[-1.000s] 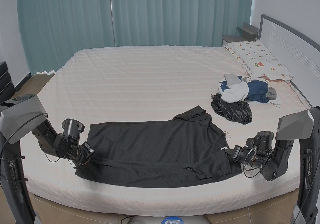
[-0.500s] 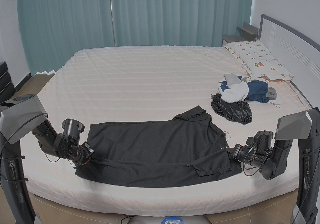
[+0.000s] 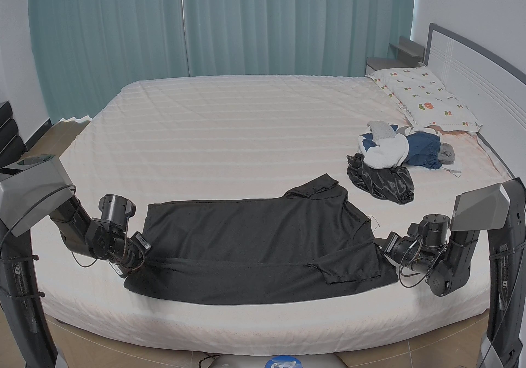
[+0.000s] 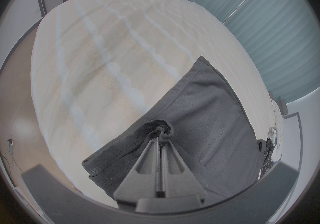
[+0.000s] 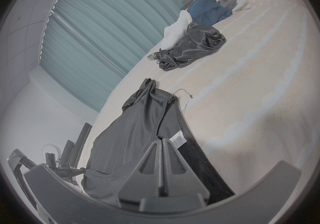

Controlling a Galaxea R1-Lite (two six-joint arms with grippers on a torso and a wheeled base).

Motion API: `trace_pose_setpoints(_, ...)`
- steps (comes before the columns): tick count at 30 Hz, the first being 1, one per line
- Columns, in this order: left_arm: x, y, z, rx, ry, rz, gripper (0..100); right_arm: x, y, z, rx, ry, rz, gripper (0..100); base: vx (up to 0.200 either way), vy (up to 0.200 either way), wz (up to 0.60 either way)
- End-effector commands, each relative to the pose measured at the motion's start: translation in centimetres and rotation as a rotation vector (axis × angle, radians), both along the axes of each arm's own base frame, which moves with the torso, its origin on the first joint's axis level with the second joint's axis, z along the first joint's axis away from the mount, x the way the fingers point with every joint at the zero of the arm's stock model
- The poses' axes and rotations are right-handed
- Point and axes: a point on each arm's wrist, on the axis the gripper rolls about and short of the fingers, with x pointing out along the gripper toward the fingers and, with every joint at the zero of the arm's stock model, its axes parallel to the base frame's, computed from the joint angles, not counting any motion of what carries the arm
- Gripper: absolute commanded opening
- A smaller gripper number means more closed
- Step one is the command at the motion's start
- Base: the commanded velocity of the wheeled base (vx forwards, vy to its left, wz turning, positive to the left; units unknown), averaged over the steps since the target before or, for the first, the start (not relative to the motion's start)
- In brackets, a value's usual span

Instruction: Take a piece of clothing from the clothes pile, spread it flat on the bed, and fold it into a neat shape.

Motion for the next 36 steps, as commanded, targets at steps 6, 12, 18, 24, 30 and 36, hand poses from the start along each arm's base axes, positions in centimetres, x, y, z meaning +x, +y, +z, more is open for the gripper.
trace_pose_setpoints(6,-0.9,0.1,1.3,-0.010,-0.016,-0.002,0,-0.8,0.0,0.8,0.008,-0.024,0.006,0,0.000,0.000,0.00)
trace_pose_setpoints(12,-1.1,0.4,1.8,-0.009,-0.026,0.005,0,-0.8,-0.1,0.7,0.008,-0.019,0.007,0,0.000,0.000,0.00)
trace_pose_setpoints(18,-0.9,0.5,1.4,-0.007,-0.019,0.004,0,-0.7,0.0,0.2,0.007,-0.010,0.007,0,0.000,0.000,0.00)
trace_pose_setpoints(24,-0.3,0.5,0.5,-0.004,-0.008,0.007,0,-0.4,0.0,-0.3,0.005,-0.003,0.006,0,0.000,0.000,0.00)
trace_pose_setpoints(30,0.1,0.5,0.1,0.002,-0.007,0.012,100,-0.4,0.0,-0.9,0.004,0.006,0.006,100,0.000,0.000,0.00)
trace_pose_setpoints(36,0.1,1.3,0.2,0.002,-0.010,0.037,100,-0.5,-0.2,-0.5,0.006,0.001,-0.003,100,0.000,0.000,0.00)
